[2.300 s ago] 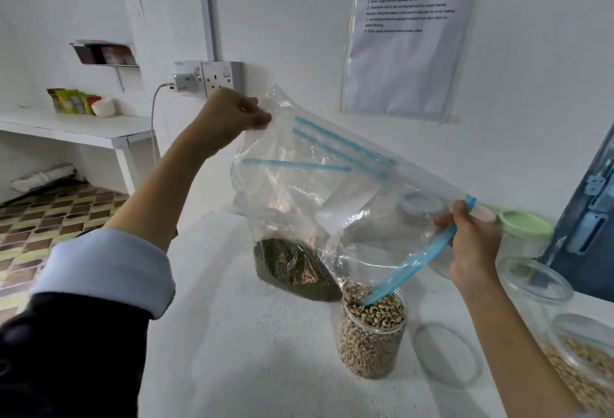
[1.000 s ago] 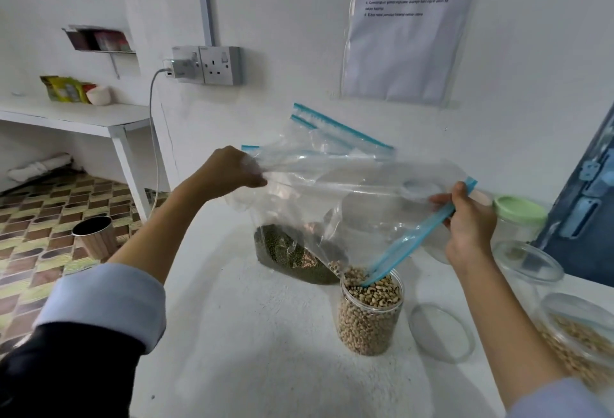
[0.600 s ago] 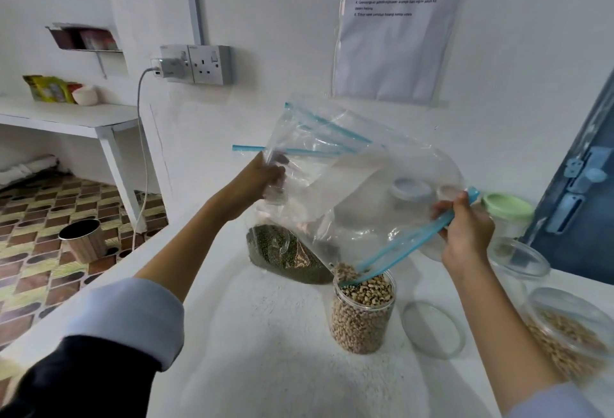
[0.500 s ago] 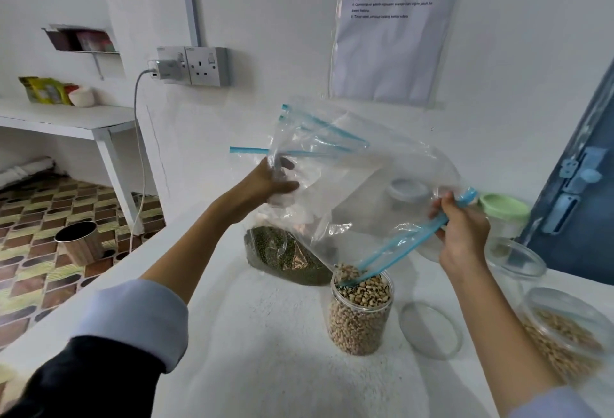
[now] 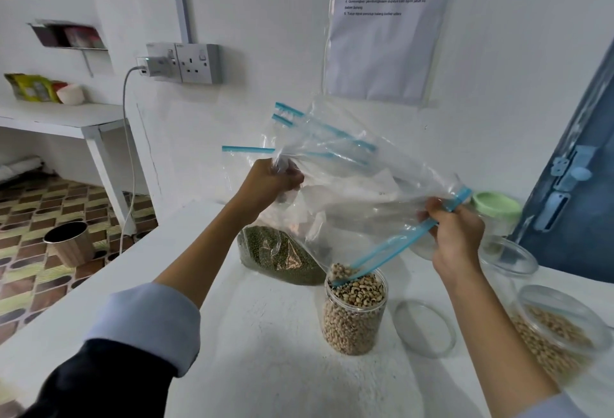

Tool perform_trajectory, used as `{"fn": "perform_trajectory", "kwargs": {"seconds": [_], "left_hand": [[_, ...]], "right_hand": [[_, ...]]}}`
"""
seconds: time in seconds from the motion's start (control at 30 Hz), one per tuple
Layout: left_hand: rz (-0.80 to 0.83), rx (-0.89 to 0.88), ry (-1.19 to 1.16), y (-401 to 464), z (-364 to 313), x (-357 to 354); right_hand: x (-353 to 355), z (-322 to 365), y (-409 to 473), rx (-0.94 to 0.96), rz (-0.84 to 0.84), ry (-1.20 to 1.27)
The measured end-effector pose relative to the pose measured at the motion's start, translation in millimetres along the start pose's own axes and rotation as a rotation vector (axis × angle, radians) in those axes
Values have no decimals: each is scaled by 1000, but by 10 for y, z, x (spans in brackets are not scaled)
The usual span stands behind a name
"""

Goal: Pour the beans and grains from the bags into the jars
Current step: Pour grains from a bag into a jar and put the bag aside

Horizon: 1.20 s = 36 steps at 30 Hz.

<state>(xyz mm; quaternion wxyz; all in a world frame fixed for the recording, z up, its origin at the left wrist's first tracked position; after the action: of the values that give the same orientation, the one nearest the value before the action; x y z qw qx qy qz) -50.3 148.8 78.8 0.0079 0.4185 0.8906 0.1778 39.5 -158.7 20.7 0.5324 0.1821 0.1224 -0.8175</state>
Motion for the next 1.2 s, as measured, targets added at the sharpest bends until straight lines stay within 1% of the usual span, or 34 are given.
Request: {"fn": "perform_trajectory", "kwargs": {"seconds": [0.07,0.13,0.23,0.33,0.4,0.5,0.6,0.7,0.8,0.87,0.97,1.2], "left_hand": [[-14,19,-26,2,1,-7],[-13,21,-25,7,-11,-15],[4,26,-51,23,-30,-25],[3,19,-33,49,-34,-29],[15,19,-46,59,-32,-51],[31,5,-57,81,-46,-55],[65,-2,-109,74,-86,-95],[64,-6,-119,65,-100,-107],[94,-14,-141,53,-104,-143],[95,-20,-142,58,-108,-141],[108,-14,-173,57,-133,-163],[125,-11,-202,63,-150,-177]], "right_hand": [[-1,7,18,-3,4,10],[-33,-7,17,-16,42,-5],[7,3,42,-17,17,19],[-17,-22,7,-43,49,21],[21,-19,26,-44,17,41],[-20,-19,16,-48,47,26],[6,7,43,-26,11,52],[-29,-17,21,-45,40,53],[13,-25,50,-46,0,77],[-25,-41,28,-62,34,69],[10,-8,56,-45,-6,112],[-36,-20,33,-54,23,93]]}}
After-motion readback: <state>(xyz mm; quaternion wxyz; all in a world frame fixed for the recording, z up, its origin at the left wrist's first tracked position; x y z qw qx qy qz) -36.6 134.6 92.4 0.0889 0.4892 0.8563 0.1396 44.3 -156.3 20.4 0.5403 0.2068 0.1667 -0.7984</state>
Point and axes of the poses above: each hand's wrist, its own y-axis towards the middle knuckle, its own x-axis out of the back of the hand, z = x × y, the point moved 10 cm from there along y, towards the middle knuckle, and after that the axes turned 14 degrees about -z, right-handed, at the moved point
